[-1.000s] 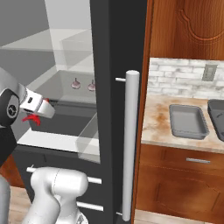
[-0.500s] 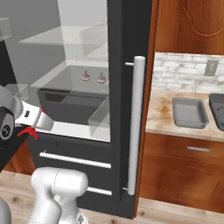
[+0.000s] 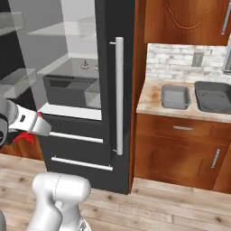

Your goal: Place one garlic and one fish in each tupperware on the nearby counter, to pack two identical lunches.

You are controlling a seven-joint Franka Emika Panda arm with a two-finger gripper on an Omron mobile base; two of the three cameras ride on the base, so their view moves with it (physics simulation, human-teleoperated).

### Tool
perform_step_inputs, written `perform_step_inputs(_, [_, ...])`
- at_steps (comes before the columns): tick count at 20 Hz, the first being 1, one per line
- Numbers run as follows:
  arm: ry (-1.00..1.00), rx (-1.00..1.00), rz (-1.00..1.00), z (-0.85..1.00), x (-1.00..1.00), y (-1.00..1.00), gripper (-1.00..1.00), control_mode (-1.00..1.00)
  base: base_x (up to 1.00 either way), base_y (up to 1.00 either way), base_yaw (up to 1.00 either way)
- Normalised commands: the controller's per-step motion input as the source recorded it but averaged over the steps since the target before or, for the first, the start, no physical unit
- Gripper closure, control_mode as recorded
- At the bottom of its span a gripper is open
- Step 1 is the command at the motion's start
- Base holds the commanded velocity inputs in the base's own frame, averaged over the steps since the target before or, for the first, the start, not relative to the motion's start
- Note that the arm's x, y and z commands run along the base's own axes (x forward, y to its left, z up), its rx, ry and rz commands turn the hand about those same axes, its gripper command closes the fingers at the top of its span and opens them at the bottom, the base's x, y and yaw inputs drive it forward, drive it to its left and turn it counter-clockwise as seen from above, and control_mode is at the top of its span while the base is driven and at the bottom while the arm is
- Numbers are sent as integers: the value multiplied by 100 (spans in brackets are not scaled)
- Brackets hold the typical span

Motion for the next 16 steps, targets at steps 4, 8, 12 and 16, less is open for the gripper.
perform_step_inputs(4, [0, 0, 0, 0, 0, 0, 100, 100, -23, -100, -15])
perform_step_inputs(8, [0, 0, 0, 0, 0, 0, 100, 100, -2, -100, -13])
perform_step_inputs(12, [0, 0, 0, 0, 0, 0, 100, 100, 0, -100, -11])
perform_step_inputs(16, [0, 0, 0, 0, 0, 0, 100, 100, 2, -100, -8])
